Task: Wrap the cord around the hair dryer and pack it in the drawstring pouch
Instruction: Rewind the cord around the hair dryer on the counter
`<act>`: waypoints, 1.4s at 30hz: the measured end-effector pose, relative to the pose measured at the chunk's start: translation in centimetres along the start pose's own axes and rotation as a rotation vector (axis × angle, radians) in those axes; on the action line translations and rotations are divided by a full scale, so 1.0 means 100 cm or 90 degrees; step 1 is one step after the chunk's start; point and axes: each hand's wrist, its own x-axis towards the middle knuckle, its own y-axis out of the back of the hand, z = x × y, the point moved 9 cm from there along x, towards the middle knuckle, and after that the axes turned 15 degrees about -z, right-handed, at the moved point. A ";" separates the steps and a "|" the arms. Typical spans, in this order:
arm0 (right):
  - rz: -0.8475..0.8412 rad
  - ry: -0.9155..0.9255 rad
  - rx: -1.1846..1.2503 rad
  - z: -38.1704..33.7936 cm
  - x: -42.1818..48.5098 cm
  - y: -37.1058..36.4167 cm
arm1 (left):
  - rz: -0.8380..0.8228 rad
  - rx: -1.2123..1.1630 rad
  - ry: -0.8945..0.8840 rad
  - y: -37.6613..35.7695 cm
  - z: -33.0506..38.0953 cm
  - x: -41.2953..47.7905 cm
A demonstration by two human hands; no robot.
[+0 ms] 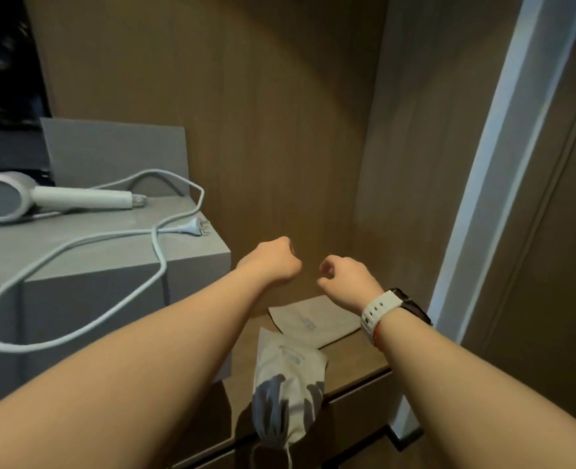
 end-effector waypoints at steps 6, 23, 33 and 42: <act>0.046 0.065 -0.012 -0.066 -0.020 0.042 | 0.100 0.102 0.015 0.073 -0.010 -0.044; -0.041 0.296 0.040 -0.267 0.018 -0.019 | 0.396 0.131 0.074 0.181 -0.193 -0.126; -0.057 0.329 0.039 -0.352 0.097 -0.041 | 0.569 -0.036 0.141 0.252 -0.307 -0.114; -0.003 0.326 0.003 -0.386 0.178 -0.057 | 0.486 -0.295 0.213 0.272 -0.375 -0.069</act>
